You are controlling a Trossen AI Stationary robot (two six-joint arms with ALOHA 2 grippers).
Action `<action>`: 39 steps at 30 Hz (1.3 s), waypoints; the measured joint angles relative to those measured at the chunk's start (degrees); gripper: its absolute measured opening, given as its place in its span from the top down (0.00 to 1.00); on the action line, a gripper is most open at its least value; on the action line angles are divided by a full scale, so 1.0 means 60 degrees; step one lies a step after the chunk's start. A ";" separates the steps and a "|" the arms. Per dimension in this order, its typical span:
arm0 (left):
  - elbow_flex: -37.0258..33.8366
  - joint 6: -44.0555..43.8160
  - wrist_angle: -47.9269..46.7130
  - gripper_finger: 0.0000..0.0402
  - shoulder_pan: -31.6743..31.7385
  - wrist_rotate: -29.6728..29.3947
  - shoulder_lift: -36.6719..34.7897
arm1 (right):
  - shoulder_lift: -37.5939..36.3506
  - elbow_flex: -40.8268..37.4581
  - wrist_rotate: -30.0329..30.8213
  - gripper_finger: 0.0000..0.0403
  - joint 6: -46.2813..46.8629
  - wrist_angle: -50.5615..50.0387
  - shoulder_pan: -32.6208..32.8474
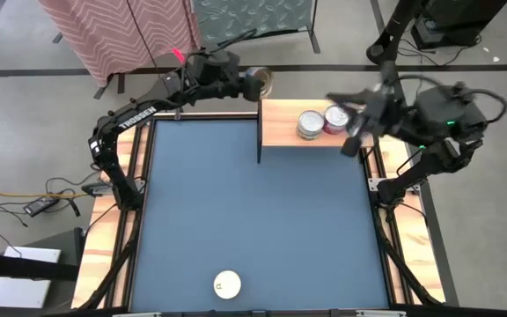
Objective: Stack canned seafood by type on shelf
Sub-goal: Put the top blue-pink tuna can on the shelf
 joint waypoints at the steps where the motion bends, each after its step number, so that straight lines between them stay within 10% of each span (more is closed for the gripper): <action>1: -0.0003 -0.0225 0.0070 0.54 -0.0018 -0.0251 0.0003 | -0.0093 0.0000 0.0530 0.98 0.0049 0.0025 0.0097; 17: -0.2536 -0.2802 0.1488 0.52 -0.1772 -0.3501 -0.0381 | -0.0971 0.0004 0.5193 0.98 -0.0229 -0.0117 0.1867; 29: -0.7028 -0.5290 0.3660 0.54 -0.3440 -0.6249 -0.3915 | -0.1449 0.0007 0.5764 0.98 -0.0191 -0.0501 0.2826; 39: -0.9549 -0.6917 0.8205 0.54 -0.4866 -0.7939 -0.3854 | -0.1427 0.0004 0.5743 0.98 -0.0249 -0.0529 0.2858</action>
